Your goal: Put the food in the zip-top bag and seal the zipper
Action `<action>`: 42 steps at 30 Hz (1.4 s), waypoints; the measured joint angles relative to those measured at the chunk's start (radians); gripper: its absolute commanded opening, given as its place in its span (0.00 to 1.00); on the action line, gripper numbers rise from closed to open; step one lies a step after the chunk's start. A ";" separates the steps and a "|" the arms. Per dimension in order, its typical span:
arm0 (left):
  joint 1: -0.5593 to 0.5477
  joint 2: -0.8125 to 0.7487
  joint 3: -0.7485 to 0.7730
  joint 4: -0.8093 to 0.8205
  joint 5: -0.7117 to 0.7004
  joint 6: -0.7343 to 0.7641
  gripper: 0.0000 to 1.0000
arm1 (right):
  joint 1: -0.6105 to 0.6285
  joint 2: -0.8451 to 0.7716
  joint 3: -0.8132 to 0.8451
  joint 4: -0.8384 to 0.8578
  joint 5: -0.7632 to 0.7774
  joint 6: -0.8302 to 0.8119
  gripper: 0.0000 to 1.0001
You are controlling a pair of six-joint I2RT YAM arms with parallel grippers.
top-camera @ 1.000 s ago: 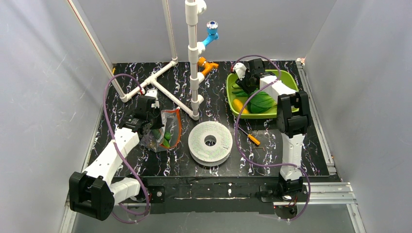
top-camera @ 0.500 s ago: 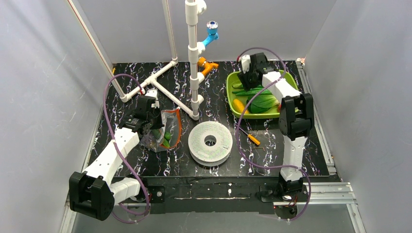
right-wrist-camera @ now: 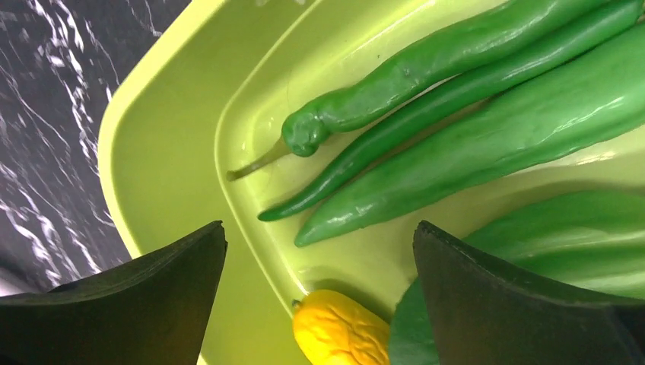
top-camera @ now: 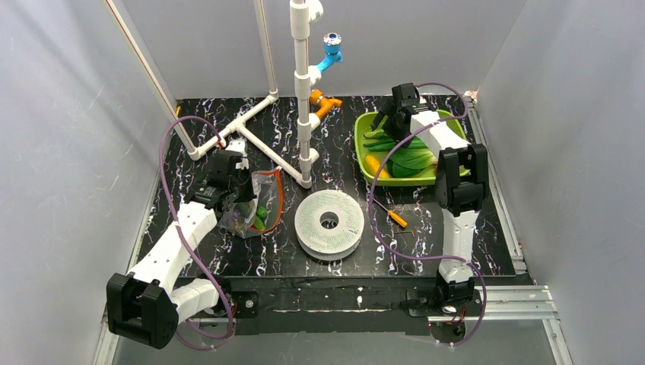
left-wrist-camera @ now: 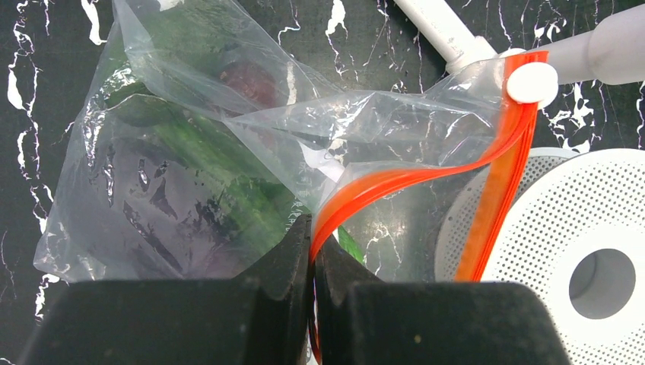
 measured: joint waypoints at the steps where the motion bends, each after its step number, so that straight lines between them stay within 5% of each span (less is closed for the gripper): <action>1: 0.000 -0.001 0.000 0.000 0.000 0.000 0.00 | 0.000 0.005 -0.007 -0.004 0.002 0.057 0.98; 7: 0.000 -0.003 0.000 0.000 0.005 0.000 0.00 | -0.006 0.042 0.019 0.007 0.011 0.263 0.97; 15: 0.000 -0.011 0.000 0.000 0.007 0.000 0.00 | -0.010 0.079 0.011 0.063 -0.005 0.391 0.53; 26: 0.000 -0.016 0.000 0.000 0.007 0.000 0.00 | -0.032 0.160 0.078 -0.061 0.027 0.563 0.55; 33: 0.000 -0.023 0.000 0.000 0.007 0.000 0.00 | -0.054 0.152 0.073 -0.125 0.048 0.658 0.47; 37: 0.000 -0.025 0.000 0.000 0.007 0.000 0.00 | -0.067 0.151 0.071 -0.138 0.048 0.679 0.33; 42: 0.000 -0.026 0.000 0.000 0.007 0.000 0.00 | -0.073 0.151 0.069 -0.153 0.045 0.716 0.40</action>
